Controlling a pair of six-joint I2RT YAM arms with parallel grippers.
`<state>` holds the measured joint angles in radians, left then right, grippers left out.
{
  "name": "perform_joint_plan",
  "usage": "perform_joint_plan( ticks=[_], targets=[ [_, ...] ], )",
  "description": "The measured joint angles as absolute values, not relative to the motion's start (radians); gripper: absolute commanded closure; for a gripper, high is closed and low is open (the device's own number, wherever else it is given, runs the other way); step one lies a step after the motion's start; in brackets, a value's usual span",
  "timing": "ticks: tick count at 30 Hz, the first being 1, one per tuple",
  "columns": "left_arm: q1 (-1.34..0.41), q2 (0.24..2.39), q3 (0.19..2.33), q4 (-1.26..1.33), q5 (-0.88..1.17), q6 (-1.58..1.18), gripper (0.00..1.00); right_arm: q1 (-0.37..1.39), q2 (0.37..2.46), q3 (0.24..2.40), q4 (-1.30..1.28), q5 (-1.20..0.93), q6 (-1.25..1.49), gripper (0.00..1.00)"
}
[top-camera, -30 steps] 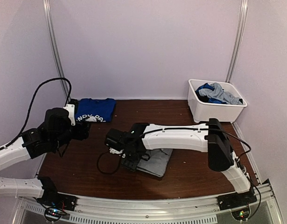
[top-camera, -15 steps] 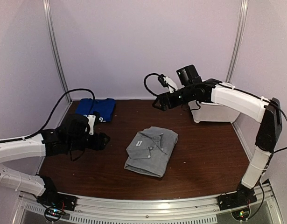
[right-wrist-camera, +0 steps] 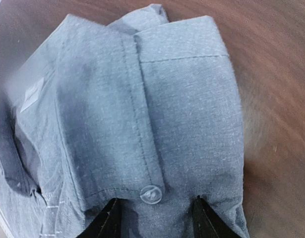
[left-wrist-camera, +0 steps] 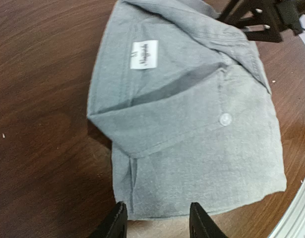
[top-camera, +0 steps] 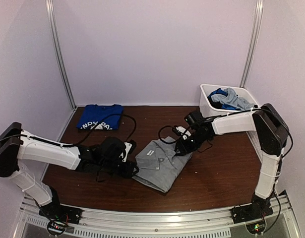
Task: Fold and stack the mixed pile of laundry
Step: Adjust the square-folded shirt at the center of the board.
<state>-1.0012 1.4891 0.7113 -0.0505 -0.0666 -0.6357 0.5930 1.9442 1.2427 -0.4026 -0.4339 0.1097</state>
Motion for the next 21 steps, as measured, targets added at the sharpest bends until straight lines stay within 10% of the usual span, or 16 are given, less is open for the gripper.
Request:
perform_joint_plan(
  ticks=[12, 21],
  targets=[
    [-0.767, 1.303, 0.661, -0.113, -0.103, -0.608, 0.4, 0.882, 1.437, 0.81, -0.306, -0.551, 0.381, 0.37],
    [-0.77, 1.281, 0.638, -0.086, 0.033, -0.578, 0.4, 0.638, 1.301, 0.724, -0.295, -0.486, 0.417, 0.4]
  ],
)
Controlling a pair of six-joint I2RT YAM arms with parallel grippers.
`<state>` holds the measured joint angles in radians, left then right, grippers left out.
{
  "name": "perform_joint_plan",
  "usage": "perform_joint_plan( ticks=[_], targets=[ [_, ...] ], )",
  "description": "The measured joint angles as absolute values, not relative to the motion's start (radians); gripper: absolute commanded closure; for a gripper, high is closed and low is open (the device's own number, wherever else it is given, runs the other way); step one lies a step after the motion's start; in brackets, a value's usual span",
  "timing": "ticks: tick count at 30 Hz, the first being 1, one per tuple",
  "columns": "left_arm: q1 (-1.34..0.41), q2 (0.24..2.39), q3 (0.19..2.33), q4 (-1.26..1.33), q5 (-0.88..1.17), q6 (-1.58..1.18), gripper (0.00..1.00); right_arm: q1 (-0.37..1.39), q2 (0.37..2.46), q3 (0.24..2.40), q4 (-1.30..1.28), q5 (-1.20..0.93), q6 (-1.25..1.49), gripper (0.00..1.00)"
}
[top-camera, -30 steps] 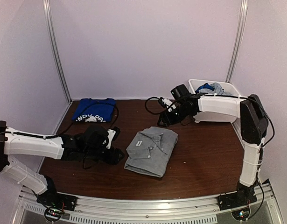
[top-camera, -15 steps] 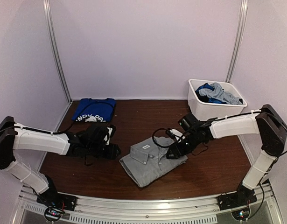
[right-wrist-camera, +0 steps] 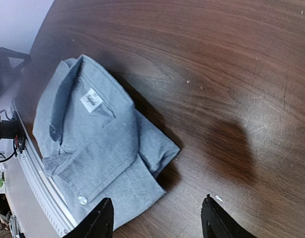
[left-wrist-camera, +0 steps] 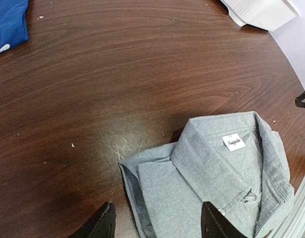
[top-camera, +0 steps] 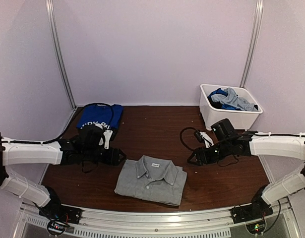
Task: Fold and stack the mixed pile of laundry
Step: Adjust the square-folded shirt at the center of the board, then pick up the square-folded shirt from the center of the board.
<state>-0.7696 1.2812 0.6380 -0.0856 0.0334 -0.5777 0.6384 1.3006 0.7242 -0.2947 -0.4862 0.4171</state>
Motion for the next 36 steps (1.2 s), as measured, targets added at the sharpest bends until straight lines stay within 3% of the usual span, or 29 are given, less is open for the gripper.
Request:
perform_joint_plan(
  ticks=[8, 12, 28, 32, 36],
  targets=[
    [-0.77, 1.404, 0.661, -0.076, 0.04, -0.562, 0.44, 0.628, 1.421, 0.657, -0.224, -0.569, 0.43, 0.36],
    [-0.77, 1.457, 0.662, -0.065, 0.054, -0.556, 0.48, 0.628, 1.446, 0.639, -0.188, -0.617, 0.435, 0.39],
    [-0.77, 1.577, 0.712, 0.018, 0.086, -0.539, 0.69, 0.628, 1.541, 0.627, -0.073, -0.702, 0.463, 0.78],
    [-0.77, 1.582, 0.717, 0.015, 0.072, -0.534, 0.68, 0.628, 1.543, 0.639, -0.073, -0.702, 0.461, 0.86],
    [-0.77, 1.582, 0.727, 0.002, 0.048, -0.532, 0.57, 0.628, 1.543, 0.652, -0.075, -0.699, 0.458, 0.89]
  ],
)
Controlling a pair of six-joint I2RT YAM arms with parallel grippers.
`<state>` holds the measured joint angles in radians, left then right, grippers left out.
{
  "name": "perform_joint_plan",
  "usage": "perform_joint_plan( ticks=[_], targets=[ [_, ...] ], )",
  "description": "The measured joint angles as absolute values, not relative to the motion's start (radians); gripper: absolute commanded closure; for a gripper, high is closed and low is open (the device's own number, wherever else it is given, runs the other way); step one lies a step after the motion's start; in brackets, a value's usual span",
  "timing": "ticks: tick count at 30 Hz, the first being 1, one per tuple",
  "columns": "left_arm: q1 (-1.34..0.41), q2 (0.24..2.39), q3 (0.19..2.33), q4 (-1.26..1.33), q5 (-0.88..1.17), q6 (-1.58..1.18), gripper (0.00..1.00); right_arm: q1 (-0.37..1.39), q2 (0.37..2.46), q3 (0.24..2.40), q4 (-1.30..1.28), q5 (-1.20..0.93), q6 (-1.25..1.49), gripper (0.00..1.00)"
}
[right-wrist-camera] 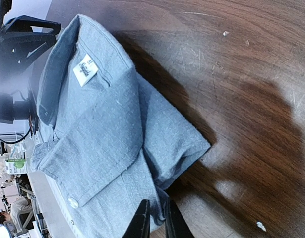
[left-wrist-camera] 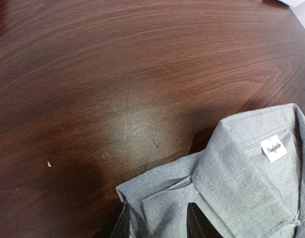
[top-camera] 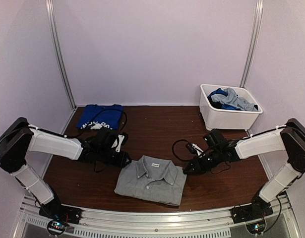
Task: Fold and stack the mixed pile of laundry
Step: Pick up the square-folded shirt from the center of the board.
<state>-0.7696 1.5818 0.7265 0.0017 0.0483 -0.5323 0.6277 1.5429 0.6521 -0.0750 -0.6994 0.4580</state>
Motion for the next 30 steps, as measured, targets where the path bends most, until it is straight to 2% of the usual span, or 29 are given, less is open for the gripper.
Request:
perform_joint_plan(
  ticks=[3, 6, 8, 11, 15, 19, 27, 30],
  targets=[
    [-0.77, 1.582, 0.727, -0.002, 0.038, -0.532, 0.57, 0.628, 1.543, 0.653, -0.077, -0.699, 0.456, 0.94],
    [-0.77, 1.587, 0.732, -0.005, 0.037, -0.532, 0.62, 0.628, 1.543, 0.653, -0.079, -0.698, 0.455, 1.0],
    [-0.77, 1.596, 0.739, -0.005, 0.038, -0.532, 0.67, 0.628, 1.543, 0.654, -0.082, -0.698, 0.454, 1.0],
    [-0.77, 1.602, 0.744, -0.008, 0.041, -0.53, 0.68, 0.628, 1.543, 0.659, -0.088, -0.695, 0.452, 1.0],
    [-0.768, 1.604, 0.749, -0.02, 0.042, -0.529, 0.56, 0.628, 1.543, 0.663, -0.097, -0.69, 0.451, 1.0],
    [-0.759, 1.612, 0.756, -0.041, 0.037, -0.53, 0.55, 0.628, 1.543, 0.663, -0.107, -0.682, 0.448, 1.0],
    [-0.752, 1.647, 0.769, -0.053, 0.048, -0.533, 0.81, 0.628, 1.542, 0.664, -0.11, -0.676, 0.448, 1.0],
    [-0.752, 1.645, 0.768, -0.053, 0.049, -0.533, 0.98, 0.628, 1.542, 0.664, -0.116, -0.674, 0.448, 1.0]
  ],
)
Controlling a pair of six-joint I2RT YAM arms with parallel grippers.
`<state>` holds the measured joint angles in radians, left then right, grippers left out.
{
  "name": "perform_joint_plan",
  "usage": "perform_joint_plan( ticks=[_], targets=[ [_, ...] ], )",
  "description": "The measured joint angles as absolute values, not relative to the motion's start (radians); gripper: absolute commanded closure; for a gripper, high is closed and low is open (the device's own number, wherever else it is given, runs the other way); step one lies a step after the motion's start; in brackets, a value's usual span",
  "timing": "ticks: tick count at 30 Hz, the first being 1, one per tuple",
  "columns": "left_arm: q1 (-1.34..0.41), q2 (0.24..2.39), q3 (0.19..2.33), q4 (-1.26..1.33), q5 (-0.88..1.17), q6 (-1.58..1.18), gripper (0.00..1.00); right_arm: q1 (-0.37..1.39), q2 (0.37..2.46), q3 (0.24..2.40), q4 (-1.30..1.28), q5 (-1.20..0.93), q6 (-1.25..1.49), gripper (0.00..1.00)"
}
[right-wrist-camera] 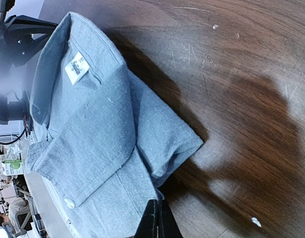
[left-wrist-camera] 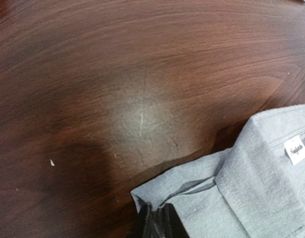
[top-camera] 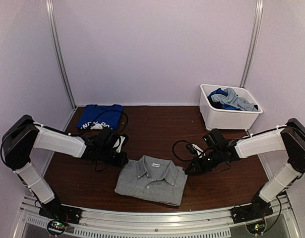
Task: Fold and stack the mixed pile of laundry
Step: Pick up the square-folded shirt from the center of the board, then adjust the square-folded shirt at the center of the board.
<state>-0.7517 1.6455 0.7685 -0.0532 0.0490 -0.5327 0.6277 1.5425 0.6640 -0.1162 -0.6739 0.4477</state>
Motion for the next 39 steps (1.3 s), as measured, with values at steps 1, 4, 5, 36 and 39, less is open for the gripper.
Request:
perform_joint_plan(
  ticks=[1, 4, 5, 36, 39],
  targets=[
    [-0.752, 1.642, 0.767, -0.052, 0.049, -0.532, 1.0, 0.628, 1.541, 0.664, -0.119, -0.672, 0.448, 1.0],
    [-0.752, 1.605, 0.752, -0.051, 0.049, -0.529, 1.0, 0.628, 1.525, 0.667, -0.129, -0.668, 0.447, 1.0],
    [-0.752, 1.582, 0.744, -0.051, 0.049, -0.528, 1.0, 0.628, 1.516, 0.67, -0.133, -0.666, 0.447, 1.0],
    [-0.69, 1.473, 0.56, 0.157, -0.033, -0.55, 1.0, 0.652, 1.594, 0.908, -0.172, -0.48, 0.321, 1.0],
    [-0.689, 1.359, 0.561, 0.149, -0.03, -0.539, 1.0, 0.661, 1.579, 0.954, -0.207, -0.48, 0.313, 1.0]
  ],
)
